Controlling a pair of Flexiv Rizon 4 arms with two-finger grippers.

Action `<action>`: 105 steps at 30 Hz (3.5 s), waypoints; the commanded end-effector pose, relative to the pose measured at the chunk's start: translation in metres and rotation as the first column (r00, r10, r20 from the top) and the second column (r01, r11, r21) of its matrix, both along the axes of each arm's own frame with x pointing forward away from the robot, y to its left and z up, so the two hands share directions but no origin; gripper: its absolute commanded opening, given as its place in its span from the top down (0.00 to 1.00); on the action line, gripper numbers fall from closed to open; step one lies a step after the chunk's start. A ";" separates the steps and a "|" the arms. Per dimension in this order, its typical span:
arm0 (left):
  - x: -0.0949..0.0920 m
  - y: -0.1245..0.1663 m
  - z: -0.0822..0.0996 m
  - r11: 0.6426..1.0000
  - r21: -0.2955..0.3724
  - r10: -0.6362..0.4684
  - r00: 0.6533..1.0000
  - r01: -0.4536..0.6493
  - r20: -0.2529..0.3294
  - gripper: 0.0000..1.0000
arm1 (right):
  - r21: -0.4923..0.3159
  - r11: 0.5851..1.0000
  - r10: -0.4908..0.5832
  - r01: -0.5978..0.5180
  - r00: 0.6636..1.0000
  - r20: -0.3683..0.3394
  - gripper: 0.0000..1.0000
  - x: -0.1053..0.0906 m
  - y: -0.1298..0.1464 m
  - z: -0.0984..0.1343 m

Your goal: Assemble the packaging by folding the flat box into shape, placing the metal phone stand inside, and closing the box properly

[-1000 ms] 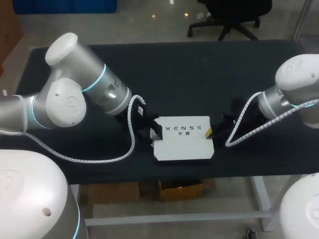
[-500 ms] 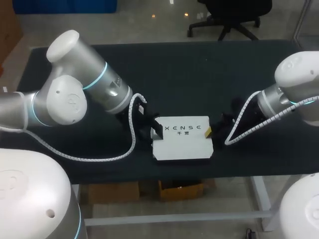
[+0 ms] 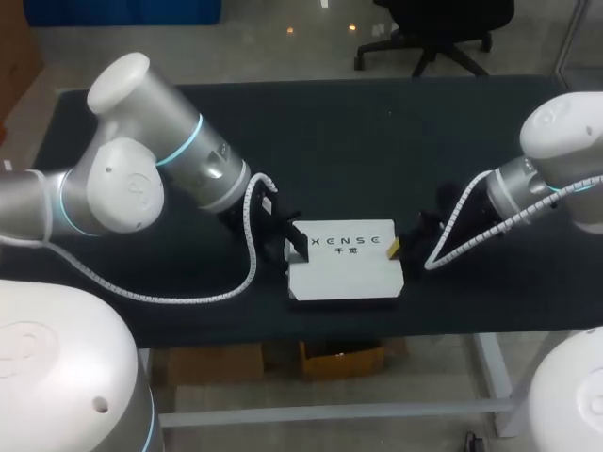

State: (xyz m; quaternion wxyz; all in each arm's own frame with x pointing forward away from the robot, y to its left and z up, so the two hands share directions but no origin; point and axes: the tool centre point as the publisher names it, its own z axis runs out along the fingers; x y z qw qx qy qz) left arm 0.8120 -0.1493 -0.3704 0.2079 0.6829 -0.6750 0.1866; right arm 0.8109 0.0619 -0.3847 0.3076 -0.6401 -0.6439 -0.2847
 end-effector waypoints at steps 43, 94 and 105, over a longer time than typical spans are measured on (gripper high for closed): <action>0.004 -0.005 0.014 0.999 0.040 0.015 0.999 -0.013 -0.043 0.53 | 0.017 1.000 0.000 0.002 0.998 -0.068 0.66 0.002 0.004 0.013; 0.014 -0.005 0.030 0.999 0.023 0.036 0.988 -0.033 -0.147 0.48 | 0.048 0.999 0.025 -0.018 0.987 -0.161 0.71 0.009 0.014 0.027; 0.016 -0.007 0.035 0.999 0.031 0.046 0.987 -0.042 -0.157 0.46 | 0.042 0.999 0.025 -0.018 0.982 -0.189 0.67 0.008 0.015 0.029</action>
